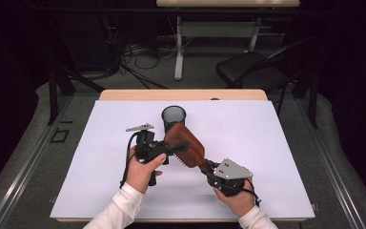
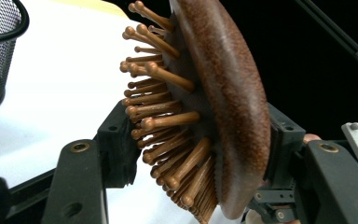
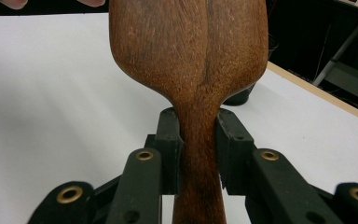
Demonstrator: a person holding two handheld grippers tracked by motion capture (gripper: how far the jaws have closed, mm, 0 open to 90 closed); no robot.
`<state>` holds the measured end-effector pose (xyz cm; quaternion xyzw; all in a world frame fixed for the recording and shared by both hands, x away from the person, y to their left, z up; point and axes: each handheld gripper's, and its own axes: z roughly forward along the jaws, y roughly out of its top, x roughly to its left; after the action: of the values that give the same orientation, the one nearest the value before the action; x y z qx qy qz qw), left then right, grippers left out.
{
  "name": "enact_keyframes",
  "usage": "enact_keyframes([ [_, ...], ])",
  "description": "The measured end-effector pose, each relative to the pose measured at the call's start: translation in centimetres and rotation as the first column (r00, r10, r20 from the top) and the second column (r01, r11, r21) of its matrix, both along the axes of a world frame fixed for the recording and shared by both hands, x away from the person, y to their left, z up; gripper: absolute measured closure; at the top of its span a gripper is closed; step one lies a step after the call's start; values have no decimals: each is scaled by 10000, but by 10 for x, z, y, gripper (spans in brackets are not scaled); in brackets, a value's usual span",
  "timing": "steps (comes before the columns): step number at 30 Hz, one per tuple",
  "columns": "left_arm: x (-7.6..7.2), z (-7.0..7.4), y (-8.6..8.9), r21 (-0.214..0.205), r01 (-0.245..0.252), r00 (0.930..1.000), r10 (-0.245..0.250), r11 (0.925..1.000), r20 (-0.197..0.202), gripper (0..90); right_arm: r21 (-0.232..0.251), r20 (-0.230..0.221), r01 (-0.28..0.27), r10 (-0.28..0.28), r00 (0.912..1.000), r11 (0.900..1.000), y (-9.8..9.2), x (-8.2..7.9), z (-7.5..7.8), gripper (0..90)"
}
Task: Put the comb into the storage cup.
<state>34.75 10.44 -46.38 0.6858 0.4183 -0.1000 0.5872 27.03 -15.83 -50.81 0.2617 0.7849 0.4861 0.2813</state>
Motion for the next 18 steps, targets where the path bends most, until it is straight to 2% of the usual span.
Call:
enact_keyframes([
  [6, 0, 1, 1, -239, -15, 9997, 9, 9997, -261, 435, 25, 8, -35, 35, 10000, 10000, 0, 0, -1, 725],
  [18, 1, 3, 1, -225, 42, 9983, -55, 9997, -580, 459, 27, -72, -54, 54, 10000, 10000, 0, 1, -2, 725],
])
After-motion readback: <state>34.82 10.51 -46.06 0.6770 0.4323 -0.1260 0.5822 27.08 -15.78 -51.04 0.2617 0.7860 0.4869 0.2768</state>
